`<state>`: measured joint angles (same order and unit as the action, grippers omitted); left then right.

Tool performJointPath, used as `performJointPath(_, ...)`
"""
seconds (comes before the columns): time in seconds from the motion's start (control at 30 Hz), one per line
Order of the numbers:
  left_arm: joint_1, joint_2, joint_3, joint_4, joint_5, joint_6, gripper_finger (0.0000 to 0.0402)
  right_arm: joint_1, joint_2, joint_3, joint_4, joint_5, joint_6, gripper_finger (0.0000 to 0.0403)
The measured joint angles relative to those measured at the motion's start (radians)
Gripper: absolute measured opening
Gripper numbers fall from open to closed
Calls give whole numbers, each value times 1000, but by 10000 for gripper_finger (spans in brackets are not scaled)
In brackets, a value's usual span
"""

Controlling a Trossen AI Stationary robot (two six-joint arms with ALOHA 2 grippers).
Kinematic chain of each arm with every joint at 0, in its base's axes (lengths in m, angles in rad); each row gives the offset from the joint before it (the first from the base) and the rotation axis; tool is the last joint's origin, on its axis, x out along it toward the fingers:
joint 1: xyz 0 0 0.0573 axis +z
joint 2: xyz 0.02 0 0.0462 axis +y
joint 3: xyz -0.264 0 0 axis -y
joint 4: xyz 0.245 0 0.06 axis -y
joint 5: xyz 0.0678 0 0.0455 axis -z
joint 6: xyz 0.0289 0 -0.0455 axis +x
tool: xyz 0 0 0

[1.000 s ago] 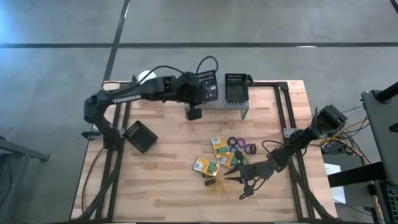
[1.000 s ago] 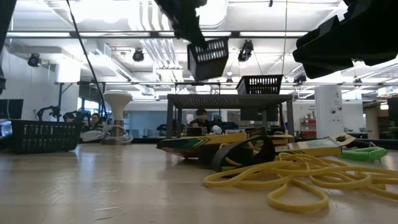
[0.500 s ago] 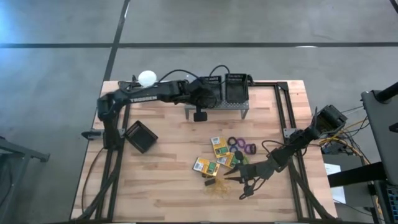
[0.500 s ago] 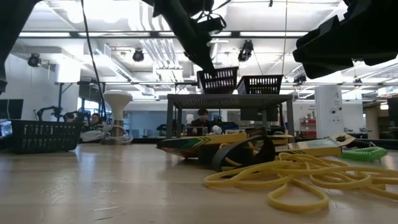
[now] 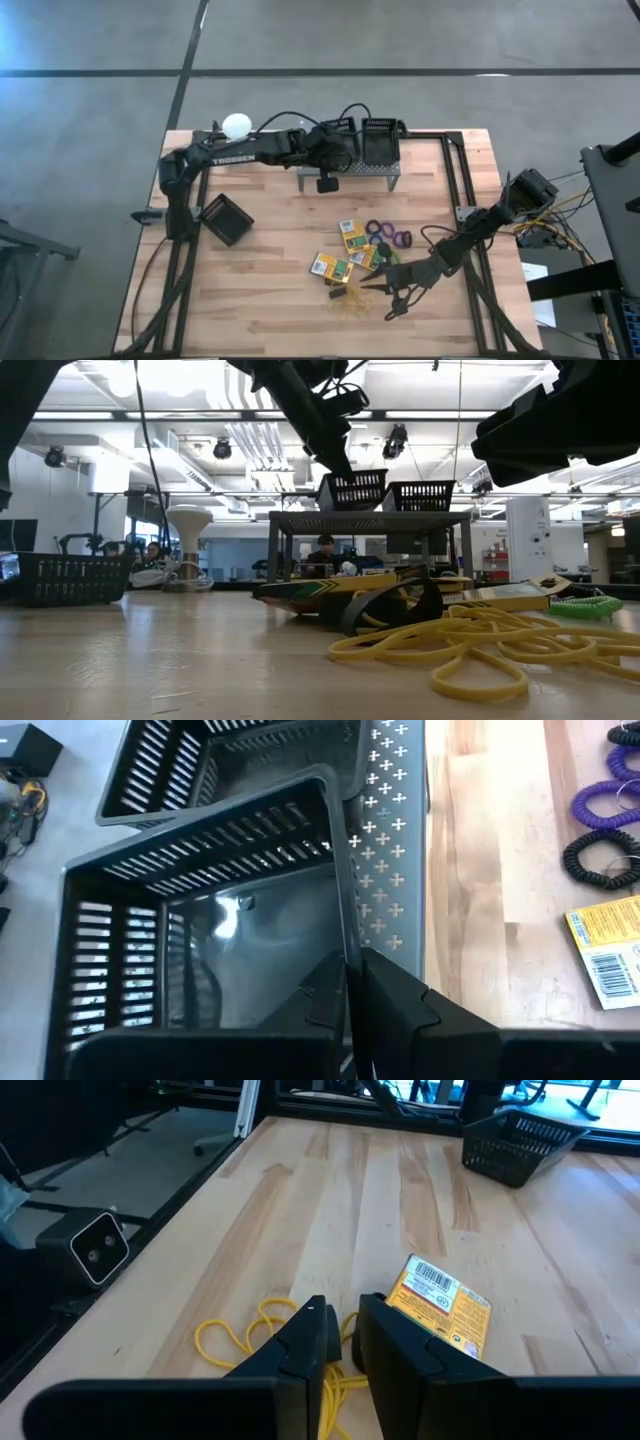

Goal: Pick & Place Office Desk Supplies
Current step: Put the black bin on the shelf

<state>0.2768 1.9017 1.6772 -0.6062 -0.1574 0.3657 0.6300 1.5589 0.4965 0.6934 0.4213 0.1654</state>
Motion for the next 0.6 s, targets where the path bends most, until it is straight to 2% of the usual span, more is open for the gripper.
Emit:
performJointPath(0.37, 0, 5, -13, 8, 0, 64, 42, 0, 0, 0, 0, -2, 0, 57)
performJointPath(0.6, 0, 3, -13, 16, 8, 99, 105, 0, 0, 0, 0, -2, 0, 56)
